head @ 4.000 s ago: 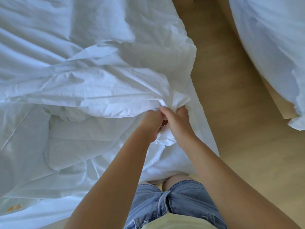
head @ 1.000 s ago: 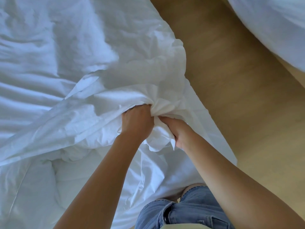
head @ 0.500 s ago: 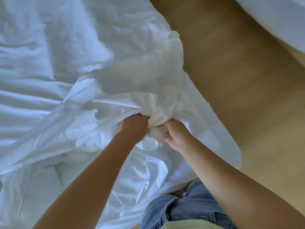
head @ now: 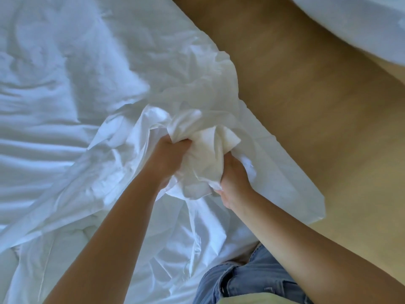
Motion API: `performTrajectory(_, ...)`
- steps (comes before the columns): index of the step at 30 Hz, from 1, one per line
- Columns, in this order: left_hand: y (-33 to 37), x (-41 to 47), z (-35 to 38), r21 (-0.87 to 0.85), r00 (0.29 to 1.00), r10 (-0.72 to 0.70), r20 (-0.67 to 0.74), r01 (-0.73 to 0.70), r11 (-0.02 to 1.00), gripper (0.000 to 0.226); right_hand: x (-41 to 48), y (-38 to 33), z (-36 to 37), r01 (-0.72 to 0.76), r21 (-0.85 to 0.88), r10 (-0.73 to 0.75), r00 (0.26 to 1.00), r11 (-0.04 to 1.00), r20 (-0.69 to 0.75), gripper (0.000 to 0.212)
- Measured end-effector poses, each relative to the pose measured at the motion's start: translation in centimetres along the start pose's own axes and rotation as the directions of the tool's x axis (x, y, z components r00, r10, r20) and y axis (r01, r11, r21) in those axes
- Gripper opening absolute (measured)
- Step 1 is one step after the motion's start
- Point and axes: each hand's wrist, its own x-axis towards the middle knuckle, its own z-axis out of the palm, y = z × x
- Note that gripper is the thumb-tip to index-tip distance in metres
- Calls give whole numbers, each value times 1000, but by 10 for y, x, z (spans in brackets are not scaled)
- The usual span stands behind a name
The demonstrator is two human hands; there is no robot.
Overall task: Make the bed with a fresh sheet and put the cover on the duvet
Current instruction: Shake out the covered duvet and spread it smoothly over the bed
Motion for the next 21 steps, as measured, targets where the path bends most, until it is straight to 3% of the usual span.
performTrajectory(3, 9, 0, -6, -76, 999, -36, -18, 35, 997, 25, -1, 10, -2, 283, -60, -290, 937, 957, -194, 27)
performTrajectory(5, 12, 1, -6, -110, 998, -65, -14, 64, 992, 21, -2, 18, -9, 360, -103, -374, 885, 927, -276, 32)
performTrajectory(9, 5, -7, 0, -181, 993, -110, 39, 115, 977, 18, 4, 19, -7, 234, 69, -190, 900, 970, -393, 46)
performTrajectory(11, 4, -10, -7, -216, 991, -101, 89, 119, 969, 18, 8, 14, -10, 193, 145, -127, 919, 970, -373, 50)
performTrajectory(14, 4, -11, -25, -165, 981, -98, 169, 126, 978, 19, 12, 1, -21, 138, 96, -119, 976, 986, -180, 39)
performTrajectory(16, 5, -11, -28, -164, 982, -106, 154, 131, 978, 20, 6, -4, -18, 69, -176, -59, 996, 982, 61, 27)
performTrajectory(18, 6, -10, -25, -168, 989, -119, 82, 132, 977, 24, -4, -2, -7, 44, -352, 20, 984, 935, 179, 24)
performTrajectory(19, 7, -8, -24, -167, 991, -125, 46, 131, 977, 25, -7, 2, -2, 55, -257, 6, 973, 965, 232, 20)
performTrajectory(21, 9, -6, -22, -161, 992, -129, 9, 129, 979, 26, -14, 6, 1, 80, 46, -90, 948, 996, 305, 31)
